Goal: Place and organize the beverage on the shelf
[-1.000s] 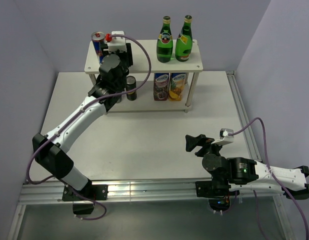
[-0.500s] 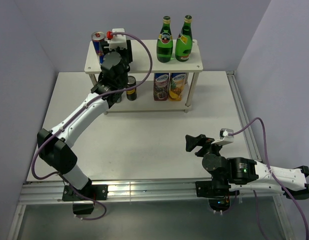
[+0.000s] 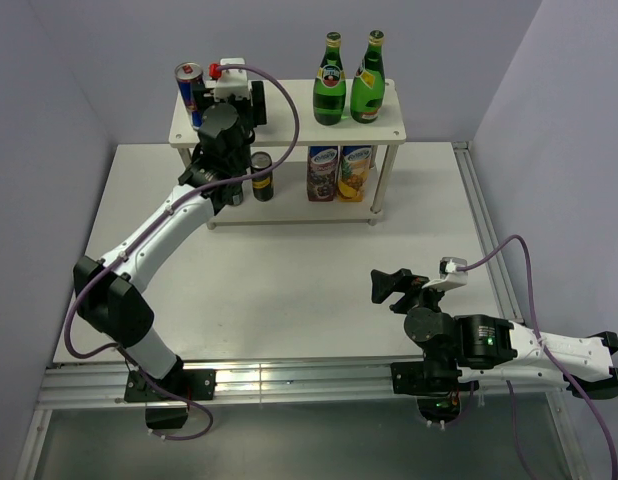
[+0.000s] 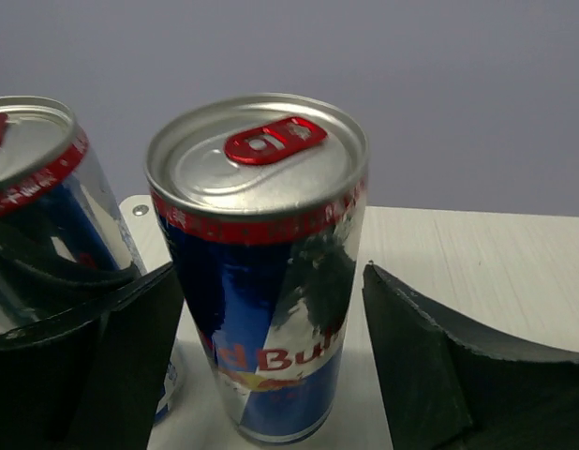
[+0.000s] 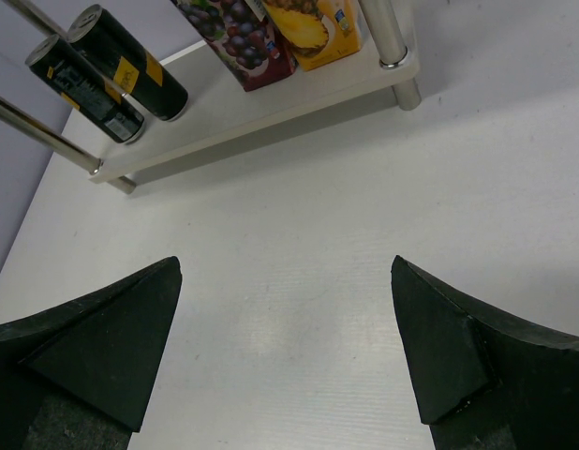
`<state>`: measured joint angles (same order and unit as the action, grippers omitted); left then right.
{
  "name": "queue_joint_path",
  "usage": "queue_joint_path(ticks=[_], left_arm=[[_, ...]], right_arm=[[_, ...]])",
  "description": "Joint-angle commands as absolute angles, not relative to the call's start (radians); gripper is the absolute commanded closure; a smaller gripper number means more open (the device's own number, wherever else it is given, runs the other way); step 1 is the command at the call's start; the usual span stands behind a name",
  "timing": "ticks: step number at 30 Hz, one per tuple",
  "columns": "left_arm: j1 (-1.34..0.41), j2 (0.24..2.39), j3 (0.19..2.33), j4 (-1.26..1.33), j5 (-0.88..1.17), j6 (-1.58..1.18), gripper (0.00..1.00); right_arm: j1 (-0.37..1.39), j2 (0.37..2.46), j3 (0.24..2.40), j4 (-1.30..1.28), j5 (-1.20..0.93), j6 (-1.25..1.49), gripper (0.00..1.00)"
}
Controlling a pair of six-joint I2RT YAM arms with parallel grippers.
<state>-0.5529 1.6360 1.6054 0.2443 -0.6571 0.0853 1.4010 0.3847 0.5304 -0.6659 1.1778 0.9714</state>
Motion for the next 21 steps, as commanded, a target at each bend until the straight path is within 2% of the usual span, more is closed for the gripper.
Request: queue_joint_path(ticks=[1,5,14,21], left_arm=[[-0.541,1.605,1.595,0.247,-0.640,0.074,0.18],[-0.542,1.598,1.591,0.233,-0.620,0.057,0.09],[-0.542,1.559,1.557,0.183,-0.578,0.009,0.01],[-0.560,1.482,1.453,0.172,-0.560,-0.075,0.01]], right_arm=[[1.407,0.387,0.526,-0.652,1.213,0.988,0.00],[1.408,0.388,0.526,-0.655,1.213,0.991,0.00],[1.408,0.382,0.525,-0.655,1.213,0.991,0.00],[1.407,0.376,0.523,-0.655,1.215,0.993,0.00]])
